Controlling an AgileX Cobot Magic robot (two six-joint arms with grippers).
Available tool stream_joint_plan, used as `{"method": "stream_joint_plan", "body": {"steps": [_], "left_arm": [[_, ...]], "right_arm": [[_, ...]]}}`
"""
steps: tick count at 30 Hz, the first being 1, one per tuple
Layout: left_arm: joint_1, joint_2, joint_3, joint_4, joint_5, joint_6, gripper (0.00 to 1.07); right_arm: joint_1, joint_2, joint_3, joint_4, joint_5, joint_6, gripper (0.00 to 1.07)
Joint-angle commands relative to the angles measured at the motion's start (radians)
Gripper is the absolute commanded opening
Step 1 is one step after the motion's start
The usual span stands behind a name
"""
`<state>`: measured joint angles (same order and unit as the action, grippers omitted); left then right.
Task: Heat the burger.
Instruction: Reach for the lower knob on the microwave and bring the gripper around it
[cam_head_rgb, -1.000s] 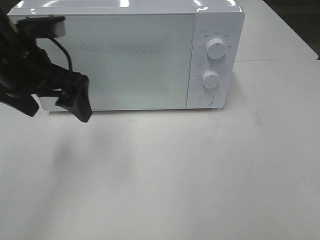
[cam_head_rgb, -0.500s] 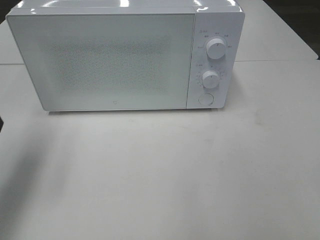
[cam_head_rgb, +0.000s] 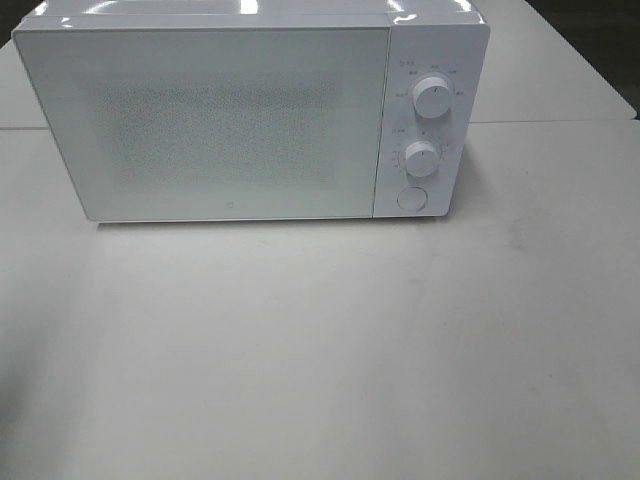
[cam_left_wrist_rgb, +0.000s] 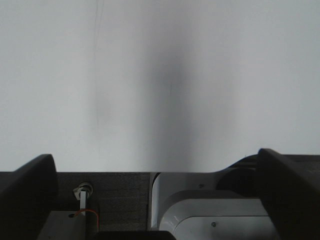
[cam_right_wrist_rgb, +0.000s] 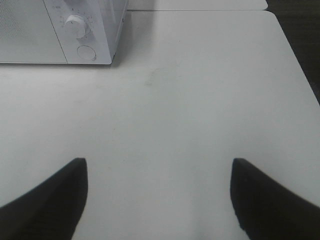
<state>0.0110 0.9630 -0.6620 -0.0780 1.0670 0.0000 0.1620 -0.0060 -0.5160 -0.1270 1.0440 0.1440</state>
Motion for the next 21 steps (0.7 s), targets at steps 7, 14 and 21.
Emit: {"method": "stream_joint_plan", "body": {"steps": [7,14,21], "left_arm": [[0.004,-0.174,0.010,0.041,0.078,0.000,1.00],[0.004,-0.314,0.086,0.084,0.083,0.000,1.00],[0.004,-0.518,0.135,0.070,0.014,0.000,1.00]], "right_arm": [[-0.004,-0.026,0.003,-0.004,-0.008,-0.008,0.75],[-0.004,-0.026,0.003,-0.004,-0.008,-0.008,0.75],[-0.004,-0.026,0.003,-0.004,-0.008,-0.008,0.75]]}}
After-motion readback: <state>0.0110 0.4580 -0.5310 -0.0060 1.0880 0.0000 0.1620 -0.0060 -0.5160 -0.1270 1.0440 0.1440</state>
